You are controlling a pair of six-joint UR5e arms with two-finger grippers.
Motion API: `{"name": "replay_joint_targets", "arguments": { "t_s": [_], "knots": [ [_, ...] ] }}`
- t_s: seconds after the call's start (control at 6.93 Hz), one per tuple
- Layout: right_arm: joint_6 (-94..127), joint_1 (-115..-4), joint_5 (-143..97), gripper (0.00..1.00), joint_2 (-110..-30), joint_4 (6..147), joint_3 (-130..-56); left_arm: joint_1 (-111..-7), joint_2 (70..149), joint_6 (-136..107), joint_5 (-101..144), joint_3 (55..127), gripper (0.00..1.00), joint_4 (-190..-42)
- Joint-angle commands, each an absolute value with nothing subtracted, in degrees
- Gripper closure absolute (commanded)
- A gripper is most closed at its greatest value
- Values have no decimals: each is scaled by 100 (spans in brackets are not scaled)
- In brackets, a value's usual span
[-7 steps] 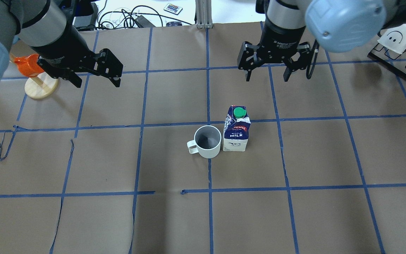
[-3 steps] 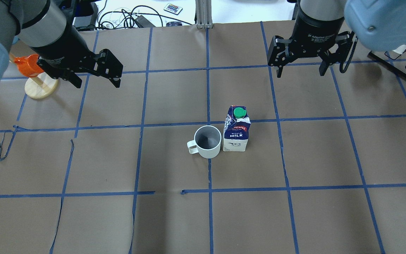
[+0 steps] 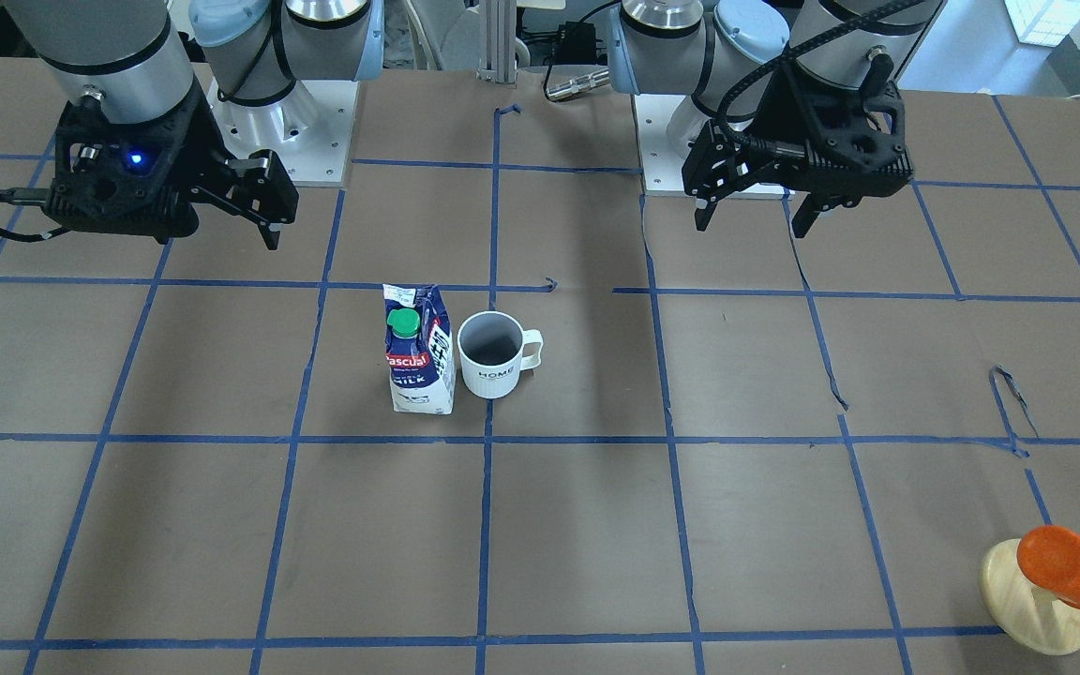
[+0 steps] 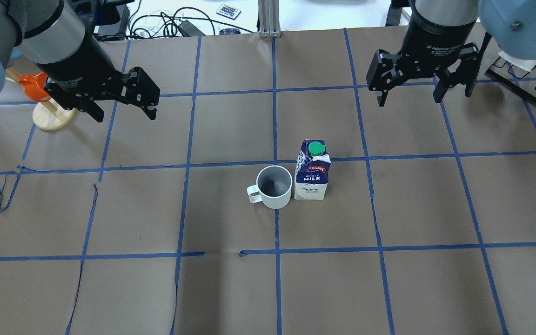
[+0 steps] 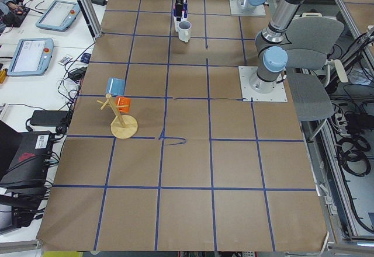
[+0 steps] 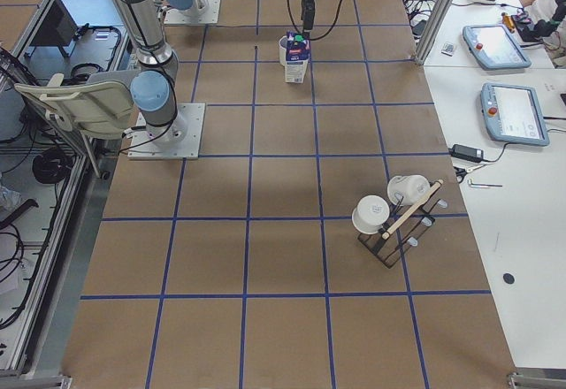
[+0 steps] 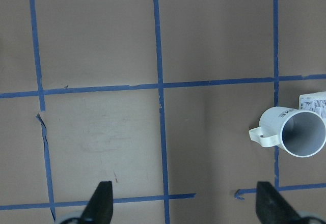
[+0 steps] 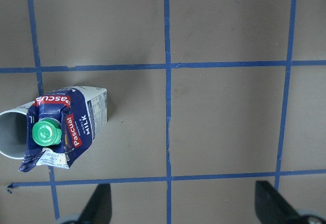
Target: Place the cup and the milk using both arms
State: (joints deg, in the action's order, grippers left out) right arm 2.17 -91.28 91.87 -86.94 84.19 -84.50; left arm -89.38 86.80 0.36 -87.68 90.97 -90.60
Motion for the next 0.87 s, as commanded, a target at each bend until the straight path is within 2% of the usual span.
{"name": "replay_joint_targets", "arguments": {
  "t_s": [0.0, 0.72],
  "knots": [
    [202, -9026, 9097, 0, -8745, 8376, -8446, -8938, 8675, -246, -8771, 9079, 0, -9237],
    [193, -9035, 9079, 0, -8789, 8402, -8429, -8938, 8666, -237, -8754, 9088, 0, -9439]
  ]
}}
